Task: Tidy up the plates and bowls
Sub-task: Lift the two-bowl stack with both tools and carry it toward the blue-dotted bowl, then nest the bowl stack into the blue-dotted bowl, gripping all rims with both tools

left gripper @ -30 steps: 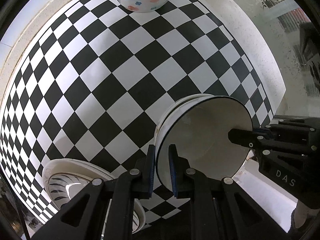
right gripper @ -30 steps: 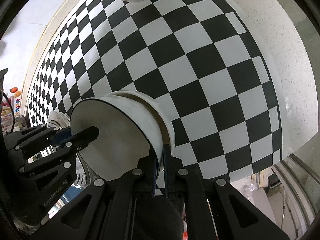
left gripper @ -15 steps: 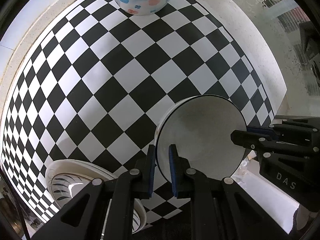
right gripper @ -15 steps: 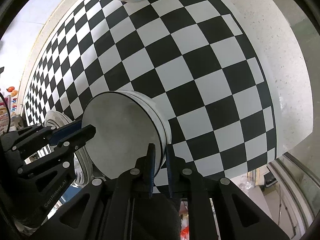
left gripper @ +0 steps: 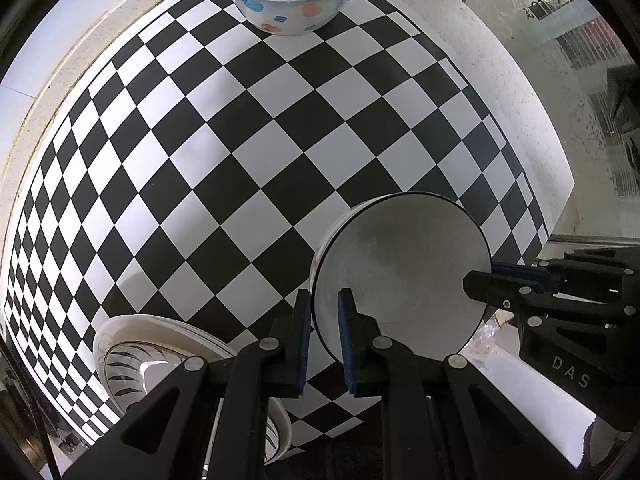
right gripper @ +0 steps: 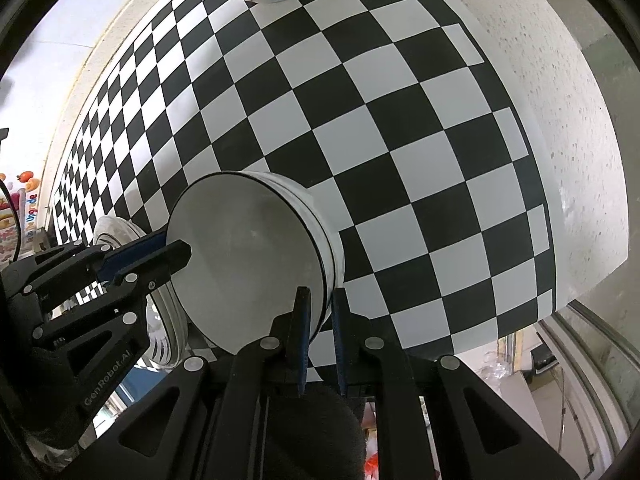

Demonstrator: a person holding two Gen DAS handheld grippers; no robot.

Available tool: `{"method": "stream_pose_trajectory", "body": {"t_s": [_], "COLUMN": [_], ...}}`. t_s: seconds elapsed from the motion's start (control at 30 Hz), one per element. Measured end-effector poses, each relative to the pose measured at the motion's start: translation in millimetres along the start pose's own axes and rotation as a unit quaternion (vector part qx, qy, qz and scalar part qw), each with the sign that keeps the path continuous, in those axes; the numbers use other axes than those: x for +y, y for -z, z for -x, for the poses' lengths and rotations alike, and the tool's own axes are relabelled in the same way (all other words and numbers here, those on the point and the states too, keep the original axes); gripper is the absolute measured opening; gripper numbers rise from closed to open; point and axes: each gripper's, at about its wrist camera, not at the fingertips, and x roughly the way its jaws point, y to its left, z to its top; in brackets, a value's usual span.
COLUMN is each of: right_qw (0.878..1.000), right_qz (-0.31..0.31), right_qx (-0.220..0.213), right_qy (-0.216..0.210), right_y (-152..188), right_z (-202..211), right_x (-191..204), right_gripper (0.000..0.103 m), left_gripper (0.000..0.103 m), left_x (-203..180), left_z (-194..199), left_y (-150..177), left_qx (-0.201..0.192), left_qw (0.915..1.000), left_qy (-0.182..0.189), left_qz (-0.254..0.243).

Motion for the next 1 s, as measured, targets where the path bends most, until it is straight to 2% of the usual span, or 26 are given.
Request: {"method": "stream_pose_trajectory", "body": {"t_s": [0.1, 0.23, 0.27, 0.33, 0.4, 0.5, 0.57, 0.63, 0.73, 0.87, 1.0], "right_qw": [1.0, 1.0, 1.0, 0.999, 0.999, 0.999, 0.999, 0.999, 0.996, 0.991, 0.989], "right_qz": [0.002, 0.007, 0.011, 0.02, 0.026, 0.025, 0.012, 0.008, -0.015, -0.031, -0.036], "right_qx": [0.003, 0.017, 0.022, 0.03, 0.024, 0.008, -0.029, -0.037, -0.072, -0.12, -0.13], "right_qy": [-0.004, -0.013, -0.012, -0.009, -0.011, -0.019, -0.033, -0.037, -0.053, -0.05, -0.059], "right_y": [0, -3, -4, -4, -5, -13, -35, -42, -81, -133, -174], "right_z": [2, 3, 2, 4, 9, 27, 52, 58, 78, 93, 91], "right_x": [-2, -4, -3, -3, -3, -6, -13, -14, -22, -22, -12], "right_gripper": [0.014, 0.015, 0.018, 0.035, 0.056, 0.063, 0.066, 0.066, 0.066, 0.066, 0.066], "left_gripper": [0.012, 0.019, 0.02, 0.02, 0.02, 0.02, 0.02, 0.02, 0.02, 0.02, 0.02], "left_x": [2, 6, 8, 12, 19, 34, 46, 59, 74, 88, 94], "left_z": [5, 17, 22, 29, 38, 52, 63, 72, 77, 69, 41], "left_y": [0, -3, -5, -10, -18, -37, -54, -75, -109, -152, -190], "left_qx": [-0.005, -0.023, -0.03, -0.038, -0.045, -0.058, -0.072, -0.085, -0.094, -0.093, -0.064], "left_qw": [1.0, 0.9996, 0.9994, 0.9989, 0.9982, 0.9965, 0.9948, 0.9926, 0.9904, 0.99, 0.9919], "left_qy": [0.003, 0.009, 0.009, 0.013, 0.019, 0.026, 0.025, 0.024, 0.025, 0.027, 0.038], "left_qz": [0.005, 0.012, 0.014, 0.024, 0.035, 0.054, 0.068, 0.083, 0.098, 0.102, 0.104]}}
